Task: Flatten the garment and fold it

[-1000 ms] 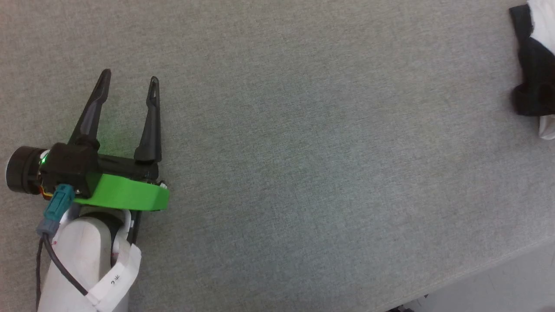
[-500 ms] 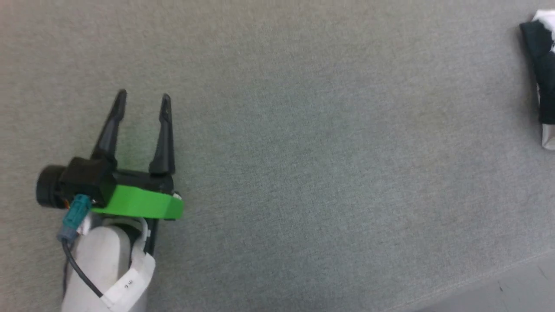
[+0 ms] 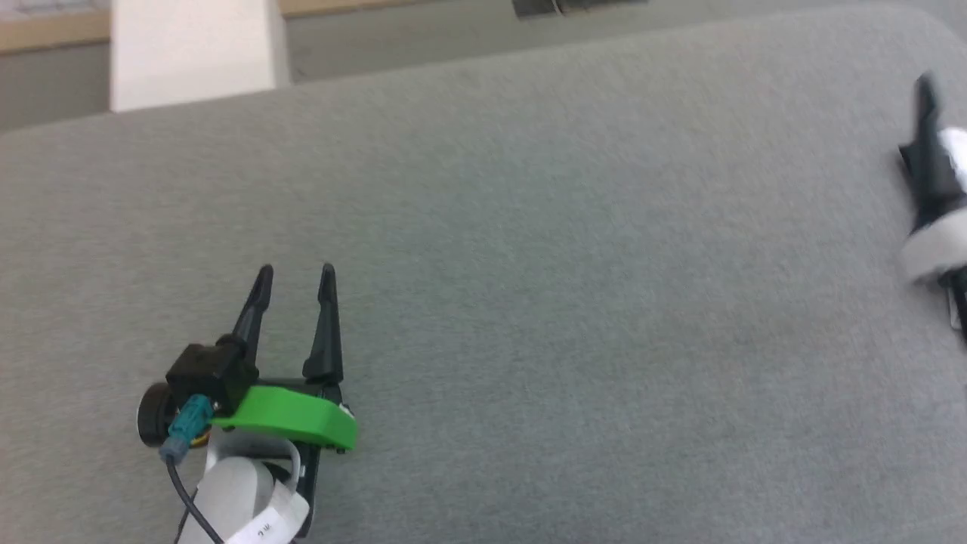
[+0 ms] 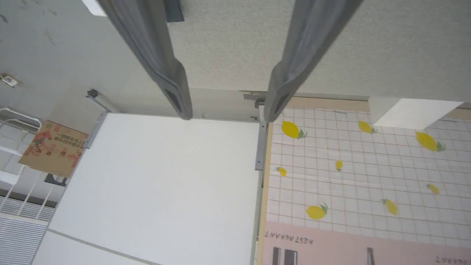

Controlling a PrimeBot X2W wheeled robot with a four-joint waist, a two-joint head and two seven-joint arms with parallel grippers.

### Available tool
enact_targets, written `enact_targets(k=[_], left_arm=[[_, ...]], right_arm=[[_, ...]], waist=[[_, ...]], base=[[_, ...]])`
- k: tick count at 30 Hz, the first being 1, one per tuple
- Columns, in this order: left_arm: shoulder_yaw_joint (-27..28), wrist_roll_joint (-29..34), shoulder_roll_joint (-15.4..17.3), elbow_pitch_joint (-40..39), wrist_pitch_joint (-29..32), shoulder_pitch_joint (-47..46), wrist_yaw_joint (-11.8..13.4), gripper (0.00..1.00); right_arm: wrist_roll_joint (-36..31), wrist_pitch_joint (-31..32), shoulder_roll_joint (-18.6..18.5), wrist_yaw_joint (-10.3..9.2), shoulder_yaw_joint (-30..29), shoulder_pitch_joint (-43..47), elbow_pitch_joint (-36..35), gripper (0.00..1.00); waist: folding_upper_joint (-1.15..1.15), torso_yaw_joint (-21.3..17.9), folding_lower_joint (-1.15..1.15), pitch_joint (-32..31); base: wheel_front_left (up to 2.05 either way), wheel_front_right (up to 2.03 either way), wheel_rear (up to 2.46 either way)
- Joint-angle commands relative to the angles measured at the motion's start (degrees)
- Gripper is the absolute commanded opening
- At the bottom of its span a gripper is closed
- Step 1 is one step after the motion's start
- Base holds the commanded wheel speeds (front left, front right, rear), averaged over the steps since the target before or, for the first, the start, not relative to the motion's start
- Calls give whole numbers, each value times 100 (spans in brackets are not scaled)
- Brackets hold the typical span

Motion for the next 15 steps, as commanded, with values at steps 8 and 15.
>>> enact_targets(k=[8,15], left_arm=[[-14,-19,-123,90,-43,246,63,100],[-26,-45,-161,152,-44,464,46,100]], right_arm=[[-173,266,896,-10,-122,1915,-1713,100],[-481,105,1417,-10,-186,2846,-2131,100]], waist=[[0,939,0,-1020],[0,1086,0,-1226]], base=[[0,0,0],[0,0,0]])
